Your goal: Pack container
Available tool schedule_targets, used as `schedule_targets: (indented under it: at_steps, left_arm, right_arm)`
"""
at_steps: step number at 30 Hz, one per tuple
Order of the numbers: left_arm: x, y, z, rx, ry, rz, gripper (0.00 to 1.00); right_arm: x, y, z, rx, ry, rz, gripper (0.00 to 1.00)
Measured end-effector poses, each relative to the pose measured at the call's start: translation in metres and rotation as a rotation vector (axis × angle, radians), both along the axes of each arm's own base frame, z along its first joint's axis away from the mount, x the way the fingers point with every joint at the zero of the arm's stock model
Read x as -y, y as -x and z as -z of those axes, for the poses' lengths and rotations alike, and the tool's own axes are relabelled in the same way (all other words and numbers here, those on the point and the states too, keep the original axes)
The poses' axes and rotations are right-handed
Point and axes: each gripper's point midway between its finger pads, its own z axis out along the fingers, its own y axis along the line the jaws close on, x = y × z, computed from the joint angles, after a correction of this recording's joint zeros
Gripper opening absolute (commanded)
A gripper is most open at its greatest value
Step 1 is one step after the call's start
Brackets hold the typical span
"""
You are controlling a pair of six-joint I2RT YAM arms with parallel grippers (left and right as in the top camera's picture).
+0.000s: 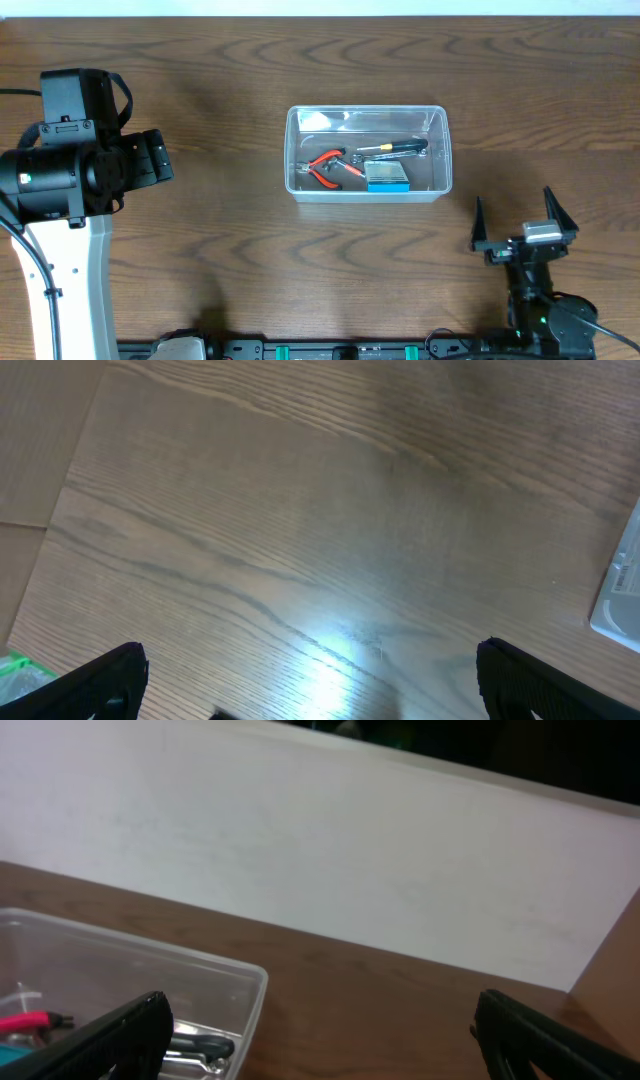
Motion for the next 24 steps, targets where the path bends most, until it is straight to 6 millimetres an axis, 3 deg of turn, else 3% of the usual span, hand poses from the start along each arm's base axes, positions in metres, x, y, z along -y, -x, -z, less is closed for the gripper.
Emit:
schedule_targets:
  at_steps: [9,24]
  left_arm:
    - [0.0,0.0,0.0,0.0,0.0,0.0,0.98]
    - [0.0,0.0,0.0,0.0,0.0,0.0,0.98]
  right_arm:
    - [-0.003,-0.013,0.039,-0.017,0.003,-0.017,0.99]
    - [-0.004,-0.015,0.08,-0.144,-0.002,-0.024,0.99]
